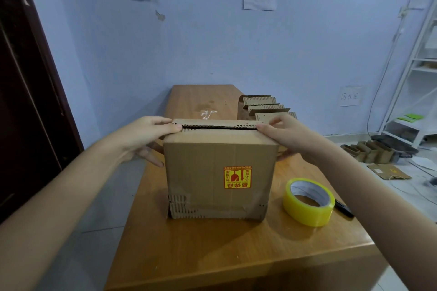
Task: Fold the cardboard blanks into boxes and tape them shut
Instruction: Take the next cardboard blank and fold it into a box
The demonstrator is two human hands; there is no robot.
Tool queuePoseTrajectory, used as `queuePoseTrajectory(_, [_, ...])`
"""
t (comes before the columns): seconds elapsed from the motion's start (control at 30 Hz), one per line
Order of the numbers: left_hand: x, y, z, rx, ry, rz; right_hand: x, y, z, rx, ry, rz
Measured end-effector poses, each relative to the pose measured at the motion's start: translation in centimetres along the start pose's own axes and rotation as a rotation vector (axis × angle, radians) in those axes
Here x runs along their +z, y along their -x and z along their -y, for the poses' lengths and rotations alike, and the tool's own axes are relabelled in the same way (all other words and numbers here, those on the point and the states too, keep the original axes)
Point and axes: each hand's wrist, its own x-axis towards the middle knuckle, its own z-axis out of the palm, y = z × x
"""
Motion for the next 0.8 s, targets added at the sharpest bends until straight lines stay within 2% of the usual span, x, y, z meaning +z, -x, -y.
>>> queuePoseTrajectory(0.1, [-0.9, 0.0, 0.1, -0.061, -0.018, 0.106, -0.1, 0.4, -0.5, 0.13, 0.048, 0.141])
queuePoseTrajectory(0.2, [-1.2, -0.2, 0.3, -0.049, -0.039, 0.14, -0.5, 0.6, -0.5, 0.141, 0.097, 0.216])
queuePoseTrajectory(0.6, [-0.7, 0.7, -1.6, 0.068, -0.133, -0.001, -1.9, 1.5, 0.6, 0.005, -0.034, 0.276])
queuePoseTrajectory(0.8, [-0.3, 1.7, -0.5, 0.177, -0.026, -0.021, -1.0, 2.1, -0.5, -0.063, -0.017, 0.334])
